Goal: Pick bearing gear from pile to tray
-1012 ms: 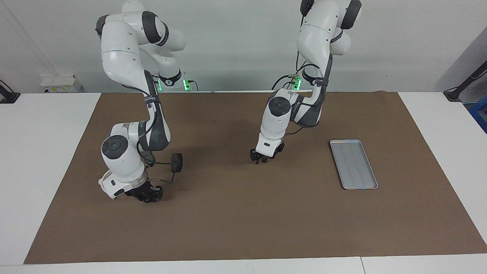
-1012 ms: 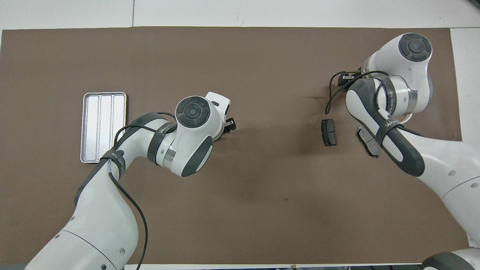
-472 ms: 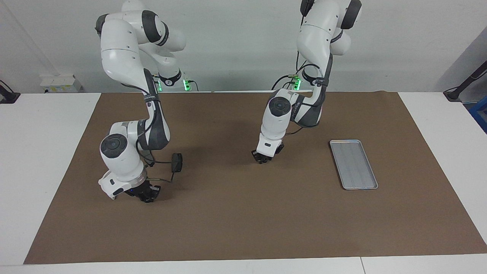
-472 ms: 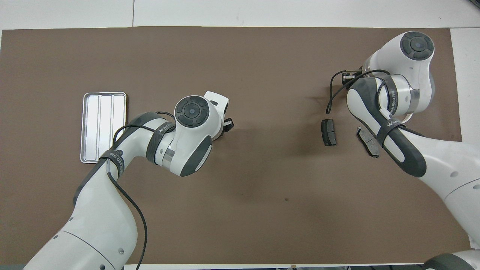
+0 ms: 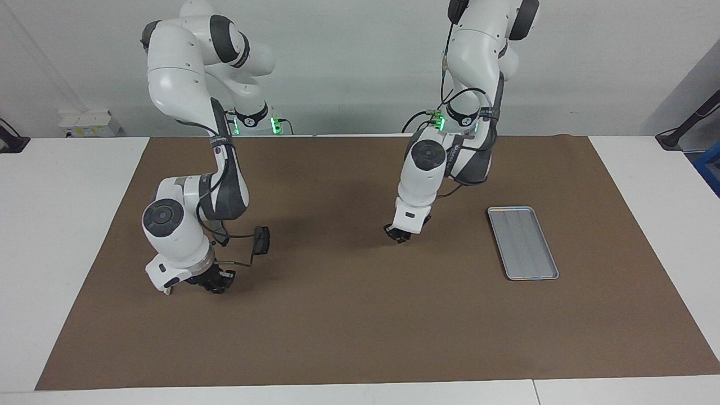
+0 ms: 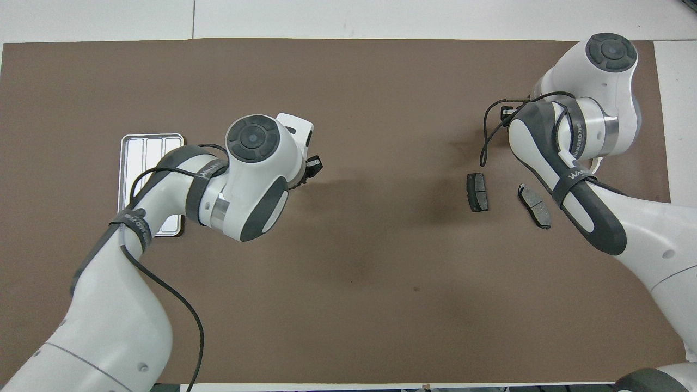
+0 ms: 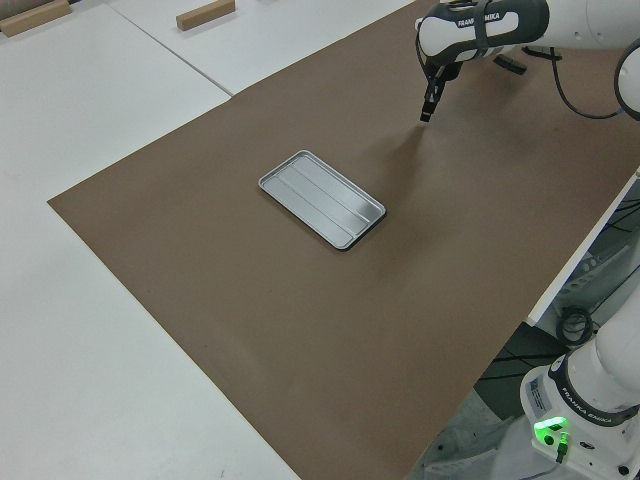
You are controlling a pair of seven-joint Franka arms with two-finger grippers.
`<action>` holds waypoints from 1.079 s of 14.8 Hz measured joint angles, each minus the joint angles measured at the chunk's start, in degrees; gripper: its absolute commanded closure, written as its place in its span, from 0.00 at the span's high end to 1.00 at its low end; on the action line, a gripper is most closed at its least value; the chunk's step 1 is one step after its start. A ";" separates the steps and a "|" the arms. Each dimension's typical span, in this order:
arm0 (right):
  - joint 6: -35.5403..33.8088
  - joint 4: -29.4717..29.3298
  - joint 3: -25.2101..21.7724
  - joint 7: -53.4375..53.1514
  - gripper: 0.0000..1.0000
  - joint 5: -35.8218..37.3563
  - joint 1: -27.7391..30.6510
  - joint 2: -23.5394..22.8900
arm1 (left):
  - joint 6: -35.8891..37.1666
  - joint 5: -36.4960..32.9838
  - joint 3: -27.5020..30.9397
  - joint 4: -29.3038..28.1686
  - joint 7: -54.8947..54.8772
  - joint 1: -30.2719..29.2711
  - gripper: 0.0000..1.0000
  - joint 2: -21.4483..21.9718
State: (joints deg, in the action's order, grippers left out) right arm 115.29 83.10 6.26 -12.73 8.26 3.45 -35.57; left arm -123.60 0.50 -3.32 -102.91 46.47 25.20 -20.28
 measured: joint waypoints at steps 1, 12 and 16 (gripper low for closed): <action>-4.78 -2.46 0.36 0.24 0.00 0.00 -0.12 0.54 | 3.00 -0.07 0.09 -1.03 -4.81 -2.60 0.13 2.90; -25.37 -16.24 14.83 -46.59 0.00 -1.98 -18.54 7.86 | 1.23 -0.10 0.39 -15.35 -48.71 -27.38 0.16 12.66; -13.39 -10.98 14.82 -59.21 0.00 -2.41 -24.57 4.83 | -5.09 -0.10 0.33 -20.35 -49.91 -28.87 0.16 12.65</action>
State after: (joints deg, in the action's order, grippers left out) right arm 101.90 72.12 21.07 -71.94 5.84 -21.12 -30.73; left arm -128.69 0.40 -2.99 -123.25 -3.44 -3.67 -7.62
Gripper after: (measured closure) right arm 0.648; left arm 0.762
